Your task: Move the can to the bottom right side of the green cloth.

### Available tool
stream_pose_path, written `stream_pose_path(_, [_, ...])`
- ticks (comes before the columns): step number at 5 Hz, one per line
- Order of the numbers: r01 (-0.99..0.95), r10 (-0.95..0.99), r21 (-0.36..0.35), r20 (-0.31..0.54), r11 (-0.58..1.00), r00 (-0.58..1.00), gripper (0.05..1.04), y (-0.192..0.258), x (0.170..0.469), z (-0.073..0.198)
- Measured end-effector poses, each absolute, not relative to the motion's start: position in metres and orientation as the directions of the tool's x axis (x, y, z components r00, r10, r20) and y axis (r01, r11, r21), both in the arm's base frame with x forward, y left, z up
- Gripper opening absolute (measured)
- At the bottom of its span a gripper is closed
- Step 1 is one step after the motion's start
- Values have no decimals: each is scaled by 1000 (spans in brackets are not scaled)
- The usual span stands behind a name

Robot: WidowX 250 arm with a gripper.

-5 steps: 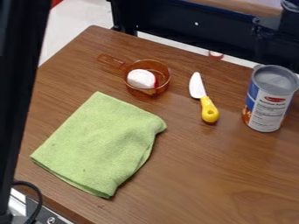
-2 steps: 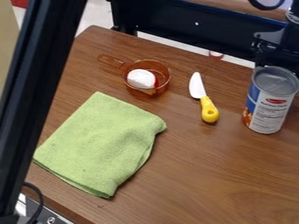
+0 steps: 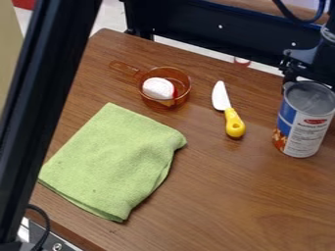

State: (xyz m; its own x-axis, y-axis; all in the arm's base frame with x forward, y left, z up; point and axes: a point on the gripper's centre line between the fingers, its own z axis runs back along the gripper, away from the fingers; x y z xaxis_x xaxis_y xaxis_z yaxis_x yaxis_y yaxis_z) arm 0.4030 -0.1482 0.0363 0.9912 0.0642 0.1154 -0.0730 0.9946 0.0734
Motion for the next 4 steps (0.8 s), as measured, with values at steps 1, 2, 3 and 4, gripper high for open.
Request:
stream_pose_path(1, [-31, 24, 81, 85, 996, 996, 1000, -147, 391, 34])
stream_pose_path(2, [57, -58, 90, 13, 994, 998, 1001, -146, 378, 30])
stream_pose_path(3, [115, -112, 80, -47, 990, 993, 1000, -145, 364, 19])
stream_pose_path(4, [140, -136, 68, -64, 988, 989, 1000, -144, 347, 14])
